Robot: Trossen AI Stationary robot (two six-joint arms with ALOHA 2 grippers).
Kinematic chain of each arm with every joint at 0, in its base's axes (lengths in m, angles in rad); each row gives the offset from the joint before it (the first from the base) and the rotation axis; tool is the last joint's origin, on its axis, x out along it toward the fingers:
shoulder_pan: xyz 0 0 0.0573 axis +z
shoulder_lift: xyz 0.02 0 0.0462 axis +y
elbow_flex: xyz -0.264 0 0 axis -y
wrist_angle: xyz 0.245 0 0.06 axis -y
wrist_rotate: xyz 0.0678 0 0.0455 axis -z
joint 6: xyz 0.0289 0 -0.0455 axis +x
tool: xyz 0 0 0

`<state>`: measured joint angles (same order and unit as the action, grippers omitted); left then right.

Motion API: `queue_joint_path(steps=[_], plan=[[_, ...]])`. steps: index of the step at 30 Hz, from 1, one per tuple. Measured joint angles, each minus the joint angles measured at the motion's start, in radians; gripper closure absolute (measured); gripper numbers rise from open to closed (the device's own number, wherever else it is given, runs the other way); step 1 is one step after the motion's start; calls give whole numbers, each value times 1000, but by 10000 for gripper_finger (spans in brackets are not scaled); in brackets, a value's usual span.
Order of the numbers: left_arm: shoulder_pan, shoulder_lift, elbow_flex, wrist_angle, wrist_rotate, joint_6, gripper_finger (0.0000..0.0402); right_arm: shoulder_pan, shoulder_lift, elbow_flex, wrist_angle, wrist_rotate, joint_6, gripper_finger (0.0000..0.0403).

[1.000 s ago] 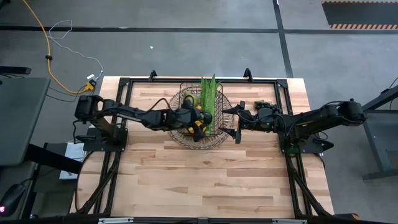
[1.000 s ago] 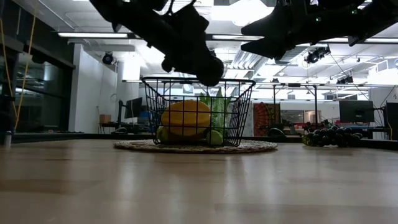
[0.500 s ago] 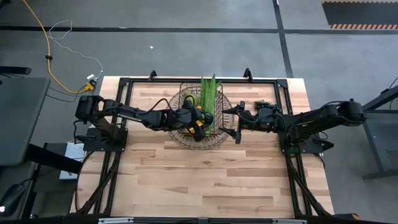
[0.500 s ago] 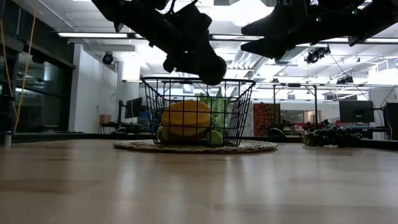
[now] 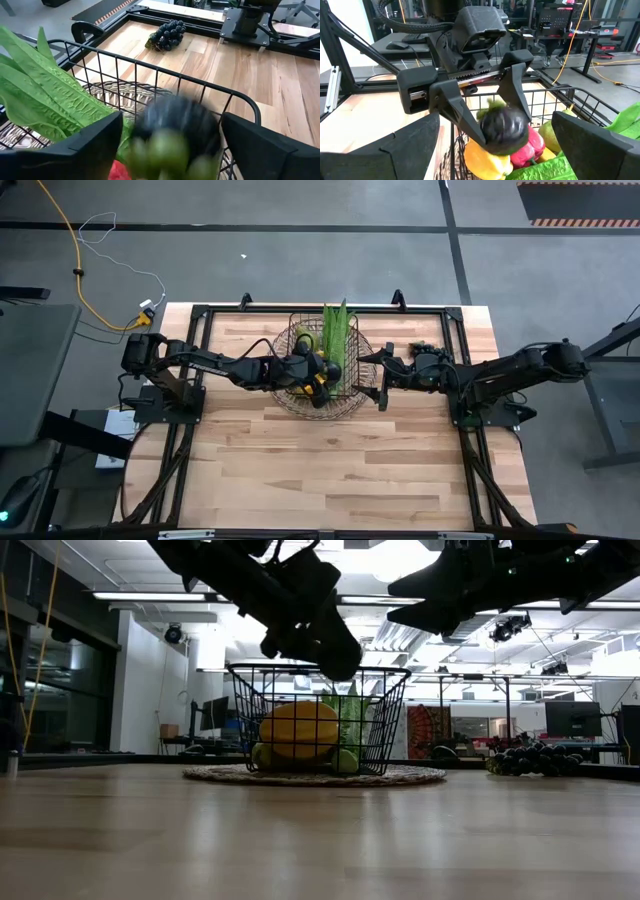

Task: Build produce basket
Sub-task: Put the violet mangosteen into the black wire basket, then put the black grapes into the black wire basket

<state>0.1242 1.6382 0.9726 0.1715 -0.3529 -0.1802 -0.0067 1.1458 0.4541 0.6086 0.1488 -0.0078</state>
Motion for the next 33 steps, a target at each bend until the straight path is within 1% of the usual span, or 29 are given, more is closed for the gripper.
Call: queue_joint_path(steps=[5,7,13,17,20,23,26,29,33], plan=[[0,0,0,-2,-25,0,23,0,0,0,0,0,0,29],[0,0,0,-4,-31,14,8,0,0,0,0,0,0,29],[-4,0,0,-4,-27,41,12,0,0,0,0,1,0,29],[-6,-4,-1,-55,-28,84,13,0,0,0,0,1,0,29],[-21,-16,-1,-107,-93,94,13,0,0,0,0,1,0,29],[-45,-64,-3,-156,-198,74,13,0,0,0,-5,1,0,29],[-68,-162,-59,-164,-262,69,13,0,0,0,-15,1,0,29],[-87,-289,-155,-96,-241,60,14,0,0,0,-27,6,0,29],[-111,-481,-341,79,-124,94,14,0,0,0,-26,6,0,29]])
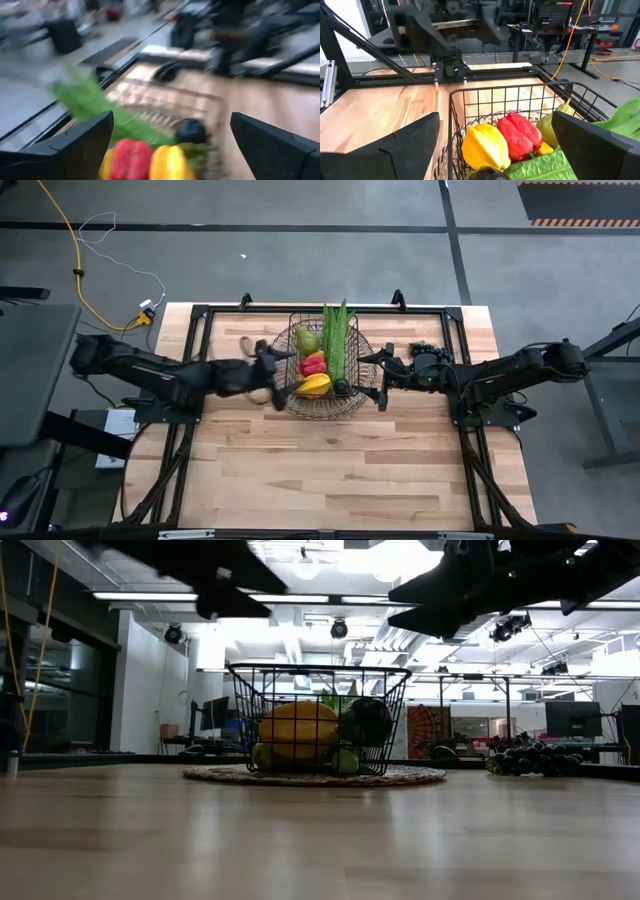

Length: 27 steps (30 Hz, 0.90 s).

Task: Build produce basket
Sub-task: Put the black grapes into the black wire basket

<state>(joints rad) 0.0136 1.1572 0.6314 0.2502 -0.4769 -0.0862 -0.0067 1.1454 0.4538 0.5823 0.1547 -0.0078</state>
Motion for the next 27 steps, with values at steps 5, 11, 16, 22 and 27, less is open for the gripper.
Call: queue_joint_path(steps=[5,11,16,22,27], plan=[[-8,-203,-216,238,160,74,14,0,0,0,6,0,0,29],[-8,-339,-314,315,209,91,14,0,0,0,17,0,8,29],[-8,-352,-316,318,210,90,14,1,0,13,-12,143,81,29],[-7,-352,-316,317,205,91,14,-117,5,169,-638,606,357,29],[-7,-352,-316,315,204,91,14,-354,57,242,-1070,441,562,29]])
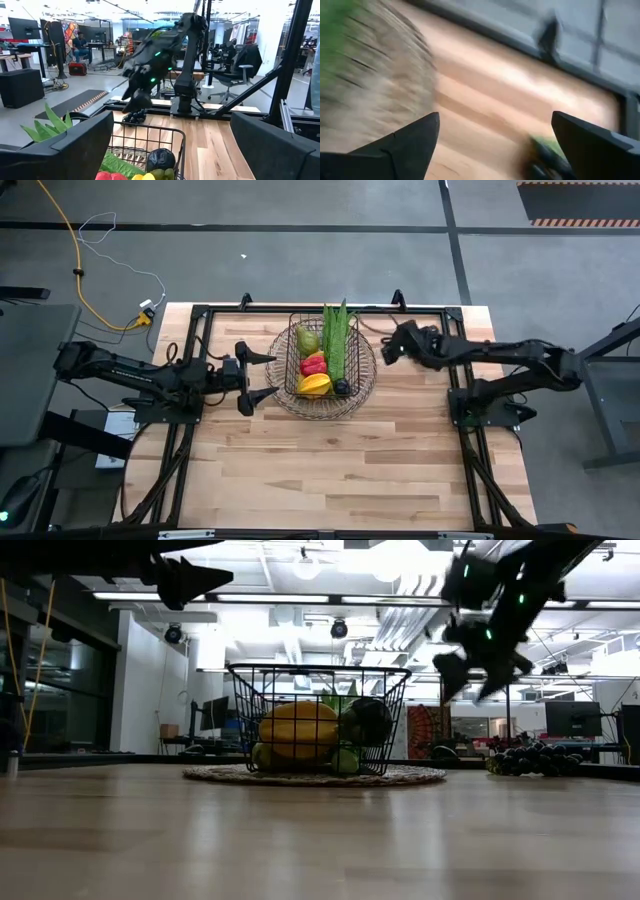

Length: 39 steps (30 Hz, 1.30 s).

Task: Build produce basket
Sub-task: Put the black grapes into the black wire basket

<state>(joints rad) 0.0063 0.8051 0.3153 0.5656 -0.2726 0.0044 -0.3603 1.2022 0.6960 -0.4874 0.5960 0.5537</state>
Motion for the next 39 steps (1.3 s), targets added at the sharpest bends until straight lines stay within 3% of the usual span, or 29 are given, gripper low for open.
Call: queue_joint_path(steps=[7,14,19,26,39], plan=[[0,0,0,0,-4,8,14,-208,130,2,-83,-109,-98,29],[0,1,0,-1,-7,8,14,-269,283,2,-58,-143,-219,35],[0,1,0,-2,-7,8,14,-278,350,8,-50,-129,-248,63],[0,1,0,-4,-7,8,14,-279,358,6,-48,-135,-240,150],[0,1,0,-19,-11,8,14,-281,361,2,-91,-74,-222,381]])
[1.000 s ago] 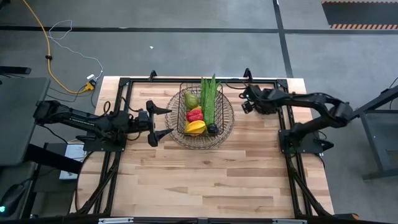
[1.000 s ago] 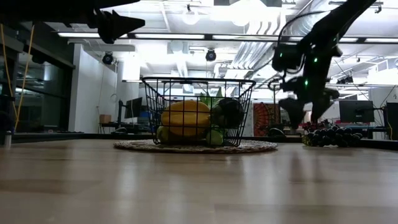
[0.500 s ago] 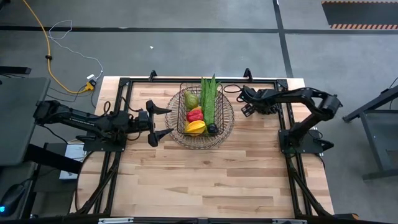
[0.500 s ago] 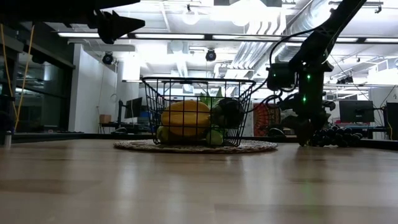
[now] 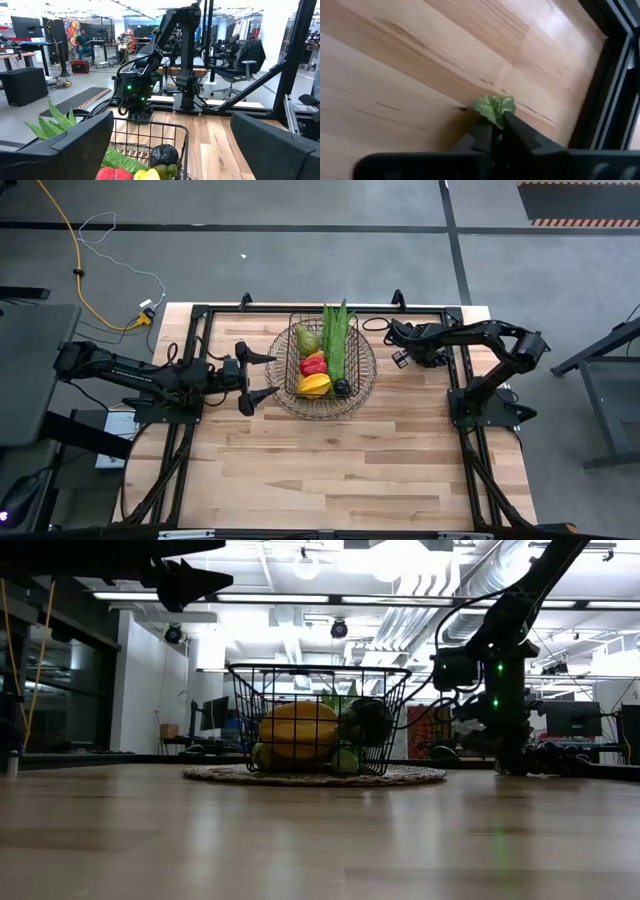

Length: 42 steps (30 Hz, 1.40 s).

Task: Build produce basket
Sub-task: Put the black grapes into the black wire basket

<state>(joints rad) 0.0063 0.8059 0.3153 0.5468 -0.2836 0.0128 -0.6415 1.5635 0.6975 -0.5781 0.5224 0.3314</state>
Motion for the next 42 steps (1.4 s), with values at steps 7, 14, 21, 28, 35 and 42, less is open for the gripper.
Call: queue_joint_path(steps=[7,14,21,28,35,42], plan=[[0,0,0,-2,0,0,14,41,-51,0,-8,73,-19,392],[0,0,0,-5,0,0,14,241,-279,0,175,79,-49,399],[0,0,0,-5,0,-9,14,414,-474,0,417,75,-83,401],[0,0,0,-5,0,-9,14,534,-589,0,481,132,-110,402],[0,0,0,-4,0,-9,14,650,-576,0,461,181,-77,402],[0,0,0,-4,0,-9,14,689,-561,0,470,230,-84,402]])
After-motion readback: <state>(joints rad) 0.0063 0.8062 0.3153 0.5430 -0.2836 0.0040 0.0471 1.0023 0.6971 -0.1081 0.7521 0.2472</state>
